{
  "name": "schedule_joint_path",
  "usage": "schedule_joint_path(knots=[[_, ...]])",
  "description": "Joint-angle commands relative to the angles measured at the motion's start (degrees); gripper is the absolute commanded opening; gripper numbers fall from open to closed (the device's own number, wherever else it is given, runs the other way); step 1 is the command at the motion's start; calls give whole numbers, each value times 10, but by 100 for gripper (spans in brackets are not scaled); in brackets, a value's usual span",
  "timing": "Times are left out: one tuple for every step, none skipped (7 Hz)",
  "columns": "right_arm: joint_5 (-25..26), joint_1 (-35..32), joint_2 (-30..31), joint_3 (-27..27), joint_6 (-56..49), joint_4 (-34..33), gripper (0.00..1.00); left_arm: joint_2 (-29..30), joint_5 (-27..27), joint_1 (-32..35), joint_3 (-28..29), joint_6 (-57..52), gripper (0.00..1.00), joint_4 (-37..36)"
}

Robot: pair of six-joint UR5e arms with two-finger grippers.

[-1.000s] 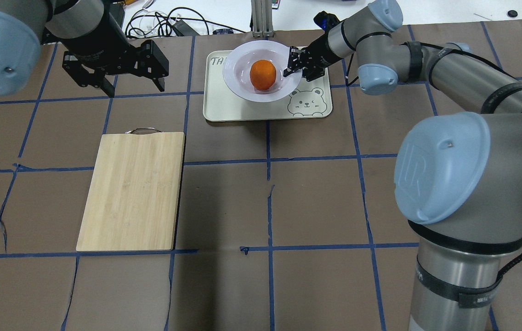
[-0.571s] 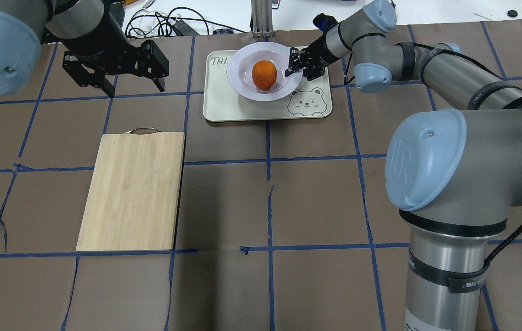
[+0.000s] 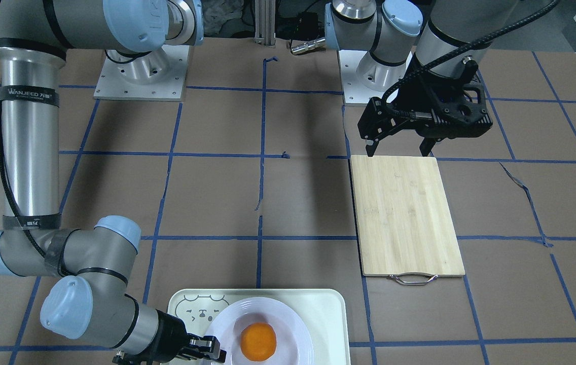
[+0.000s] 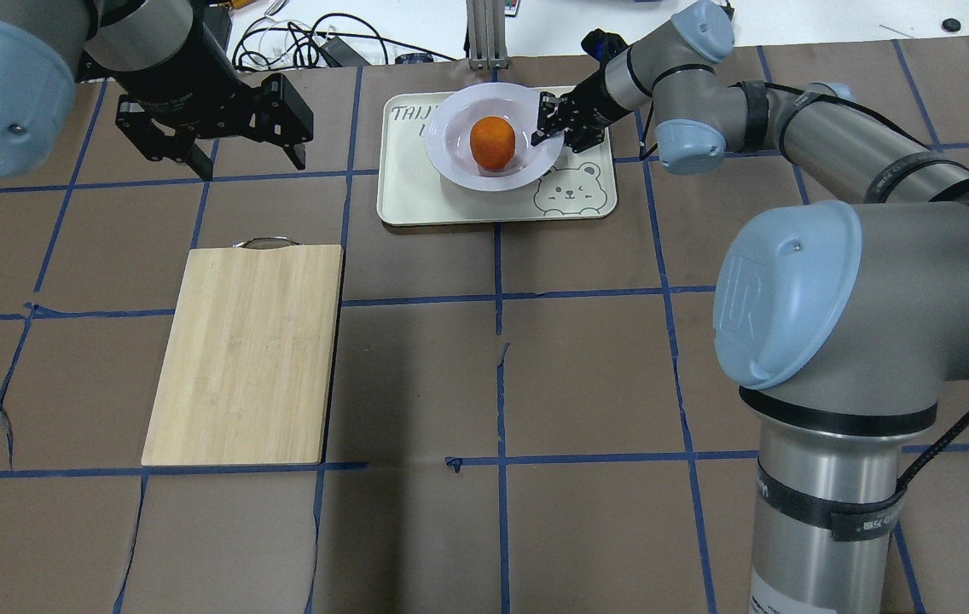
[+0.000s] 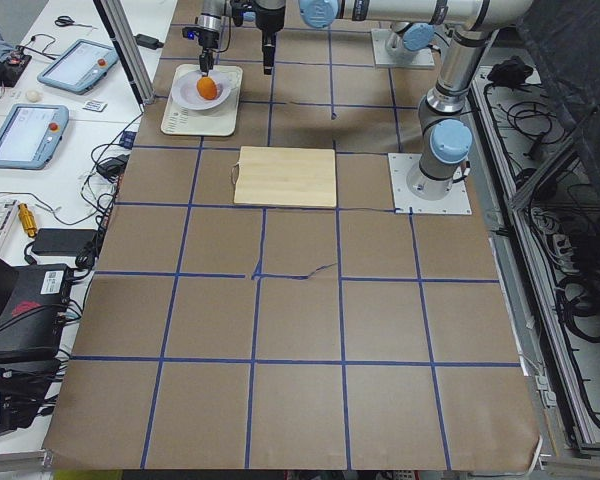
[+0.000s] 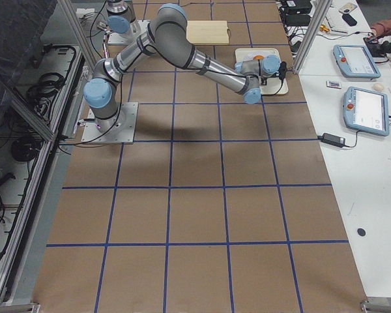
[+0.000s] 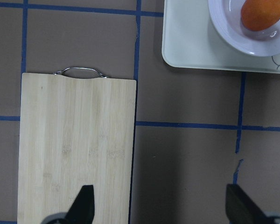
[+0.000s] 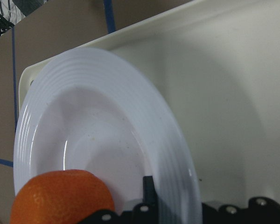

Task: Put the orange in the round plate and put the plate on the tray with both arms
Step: 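Release the bowl rim and lift the right gripper away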

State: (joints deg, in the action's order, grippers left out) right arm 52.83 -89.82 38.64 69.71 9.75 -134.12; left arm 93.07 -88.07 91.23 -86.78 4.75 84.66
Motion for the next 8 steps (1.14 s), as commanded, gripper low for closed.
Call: schedule_joint_path(knots=[[10,0,8,3,1,0,94,0,0,0,0,0,100,0],[25,0,19,3,2,1,100,0,0,0,-1,0,100,0],[54,0,44,6,5,3,100,0,0,0,0,0,100,0],[95,1,70,24,-3,11,100,-1,0,0,0,0,100,1],[135,1,106,42,-9,46,100,0,0,0,0,0,100,0],[177,1,148,51,-15,112,100,0,0,0,0,0,100,0],[224,2,202,58,-15,193,100,-1,0,0,0,0,100,0],[237,3,260,70,-17,279,100,0,0,-3,-1,-1,100,0]])
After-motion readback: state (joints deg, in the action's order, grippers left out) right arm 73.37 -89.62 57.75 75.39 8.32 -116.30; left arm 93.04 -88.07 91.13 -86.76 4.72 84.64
